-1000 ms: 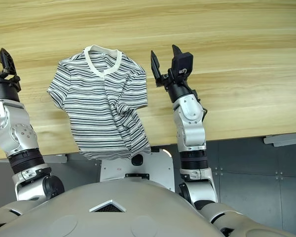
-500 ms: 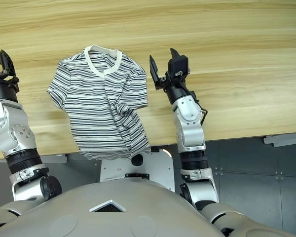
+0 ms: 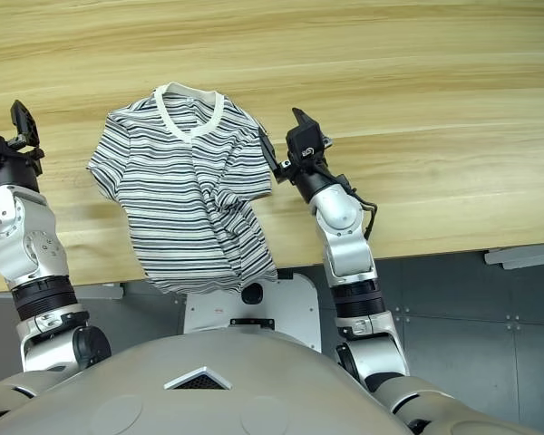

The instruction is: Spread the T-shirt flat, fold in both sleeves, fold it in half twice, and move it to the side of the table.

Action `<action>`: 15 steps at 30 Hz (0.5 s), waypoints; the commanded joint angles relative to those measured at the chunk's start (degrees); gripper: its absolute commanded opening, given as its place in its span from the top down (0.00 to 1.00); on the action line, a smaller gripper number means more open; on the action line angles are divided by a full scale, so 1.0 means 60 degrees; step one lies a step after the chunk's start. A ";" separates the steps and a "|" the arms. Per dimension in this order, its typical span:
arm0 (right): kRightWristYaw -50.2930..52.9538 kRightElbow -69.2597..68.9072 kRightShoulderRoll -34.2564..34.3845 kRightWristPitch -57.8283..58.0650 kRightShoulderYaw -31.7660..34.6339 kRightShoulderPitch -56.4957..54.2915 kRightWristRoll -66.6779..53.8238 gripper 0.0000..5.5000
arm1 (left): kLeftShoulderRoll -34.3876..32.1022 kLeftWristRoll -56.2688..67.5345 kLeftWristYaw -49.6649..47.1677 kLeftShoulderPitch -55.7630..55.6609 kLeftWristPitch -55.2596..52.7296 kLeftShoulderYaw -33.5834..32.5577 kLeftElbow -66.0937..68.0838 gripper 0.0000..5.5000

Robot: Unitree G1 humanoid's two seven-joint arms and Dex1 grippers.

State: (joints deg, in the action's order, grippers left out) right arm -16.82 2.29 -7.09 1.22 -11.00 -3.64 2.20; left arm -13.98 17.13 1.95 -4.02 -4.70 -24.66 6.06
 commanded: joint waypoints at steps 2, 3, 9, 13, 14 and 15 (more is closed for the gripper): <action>-0.0560 -0.0072 -0.0868 0.0454 -0.0551 -0.0148 0.0842 0.37 | -0.0179 -0.0177 0.0180 0.0040 -0.0034 0.0158 -0.0008 0.39; -0.0757 0.0030 -0.1059 0.0538 -0.0655 -0.0271 0.0978 0.37 | -0.0180 -0.0183 0.0181 0.0034 -0.0030 0.0149 -0.0035 0.39; -0.2402 0.1260 -0.2230 0.0636 -0.1697 -0.0834 0.1829 0.37 | -0.0113 -0.0189 0.0205 0.0008 -0.0011 0.0200 -0.0140 0.39; -0.2705 0.2272 -0.2731 0.0263 -0.2120 -0.1527 0.2500 0.37 | -0.0108 -0.0130 0.0185 0.0020 0.0000 0.0191 -0.0223 0.39; -0.2765 0.2486 -0.2834 0.0166 -0.2200 -0.1733 0.2625 0.37 | -0.0094 -0.0121 0.0183 0.0016 0.0004 0.0199 -0.0234 0.39; -0.2810 0.2639 -0.2950 0.0048 -0.2300 -0.1904 0.2795 0.37 | -0.0075 -0.0118 0.0180 0.0005 0.0000 0.0217 -0.0245 0.39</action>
State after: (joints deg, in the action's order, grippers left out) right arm -32.37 14.21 -22.02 0.66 -23.21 -14.95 15.50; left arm -14.08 16.62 2.56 -3.97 -4.57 -23.63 5.47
